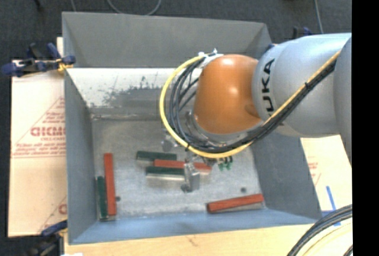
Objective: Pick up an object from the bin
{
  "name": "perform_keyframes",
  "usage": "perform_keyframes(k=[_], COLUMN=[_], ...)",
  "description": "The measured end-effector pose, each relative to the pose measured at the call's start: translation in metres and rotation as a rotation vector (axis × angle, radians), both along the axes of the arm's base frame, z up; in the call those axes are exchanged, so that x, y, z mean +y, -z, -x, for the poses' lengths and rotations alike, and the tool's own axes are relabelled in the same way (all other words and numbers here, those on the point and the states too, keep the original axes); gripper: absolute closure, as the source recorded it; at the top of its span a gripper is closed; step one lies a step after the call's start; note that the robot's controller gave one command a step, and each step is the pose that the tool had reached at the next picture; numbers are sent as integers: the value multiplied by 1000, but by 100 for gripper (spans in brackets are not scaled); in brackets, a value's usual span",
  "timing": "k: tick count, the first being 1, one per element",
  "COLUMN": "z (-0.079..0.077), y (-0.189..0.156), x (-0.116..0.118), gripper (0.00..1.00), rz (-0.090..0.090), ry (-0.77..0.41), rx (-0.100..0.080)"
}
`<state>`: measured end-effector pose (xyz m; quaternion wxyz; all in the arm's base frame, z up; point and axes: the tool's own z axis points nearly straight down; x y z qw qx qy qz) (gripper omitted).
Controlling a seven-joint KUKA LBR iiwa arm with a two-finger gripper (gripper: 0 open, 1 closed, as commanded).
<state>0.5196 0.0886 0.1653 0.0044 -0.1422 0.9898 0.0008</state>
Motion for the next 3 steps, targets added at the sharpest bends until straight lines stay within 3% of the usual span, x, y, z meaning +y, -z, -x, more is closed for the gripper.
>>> perform_keyframes(k=[1,2,3], z=[-40,-41,19], y=[96,92,89], x=[-34,-33,-31], gripper=[0,100,100], rz=[4,4,-1], ry=[-204,-205,-88], rx=[4,1,-18])
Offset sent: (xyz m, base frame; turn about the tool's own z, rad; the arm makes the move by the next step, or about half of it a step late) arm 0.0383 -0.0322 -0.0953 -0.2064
